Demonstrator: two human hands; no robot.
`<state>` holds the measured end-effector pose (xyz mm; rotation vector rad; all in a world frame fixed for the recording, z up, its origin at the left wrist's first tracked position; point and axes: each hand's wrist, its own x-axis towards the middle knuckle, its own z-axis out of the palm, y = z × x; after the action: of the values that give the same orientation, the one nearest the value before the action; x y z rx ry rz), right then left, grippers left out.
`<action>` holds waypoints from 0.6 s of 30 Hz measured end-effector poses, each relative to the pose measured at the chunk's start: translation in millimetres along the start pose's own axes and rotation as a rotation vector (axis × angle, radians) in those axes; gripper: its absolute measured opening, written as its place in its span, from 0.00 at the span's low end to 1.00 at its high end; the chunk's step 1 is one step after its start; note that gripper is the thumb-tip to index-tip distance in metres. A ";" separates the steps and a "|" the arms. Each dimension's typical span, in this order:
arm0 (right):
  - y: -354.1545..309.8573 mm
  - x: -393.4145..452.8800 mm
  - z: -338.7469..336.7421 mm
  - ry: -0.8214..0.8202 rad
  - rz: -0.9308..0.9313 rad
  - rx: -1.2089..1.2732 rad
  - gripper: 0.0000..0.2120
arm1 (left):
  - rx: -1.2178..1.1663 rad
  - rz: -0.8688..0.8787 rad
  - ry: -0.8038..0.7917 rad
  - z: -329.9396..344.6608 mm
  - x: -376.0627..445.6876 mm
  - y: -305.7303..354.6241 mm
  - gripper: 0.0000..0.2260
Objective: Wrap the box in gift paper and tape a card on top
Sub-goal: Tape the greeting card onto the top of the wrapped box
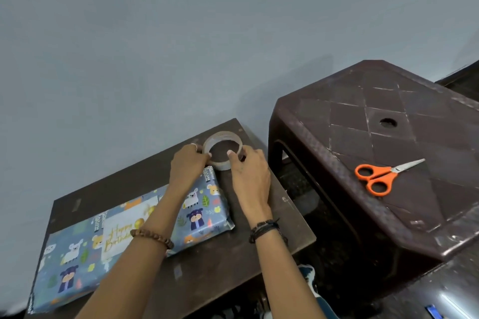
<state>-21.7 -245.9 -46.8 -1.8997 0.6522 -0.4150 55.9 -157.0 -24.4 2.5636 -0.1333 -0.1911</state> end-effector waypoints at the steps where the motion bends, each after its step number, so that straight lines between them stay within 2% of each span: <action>1: -1.2 0.8 -2.6 0.023 0.013 0.071 0.13 | -0.050 0.021 0.017 2.2 -0.5 4.5 0.09; 4: -7.1 2.6 -17.0 0.162 -0.019 0.200 0.14 | -0.284 0.115 0.055 7.2 -2.9 29.7 0.06; 8: -9.7 7.1 -45.5 0.383 -0.023 0.293 0.21 | -0.567 0.222 -0.007 14.4 -12.6 80.1 0.09; 10: -5.8 8.1 -60.4 0.481 0.020 0.333 0.22 | -0.593 0.262 -0.067 23.6 -12.7 102.4 0.15; 12: -0.6 9.3 -72.3 0.555 0.075 0.381 0.24 | -0.537 0.279 -0.118 35.6 -11.3 122.8 0.17; 18: 10.7 15.7 -89.7 0.591 0.170 0.419 0.28 | -0.428 0.297 -0.232 70.9 -13.3 154.4 0.04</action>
<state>-61.8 -324.1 -20.6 -1.3059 1.0132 -0.9403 22.6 -322.1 1.7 2.0606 -0.5009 -0.3597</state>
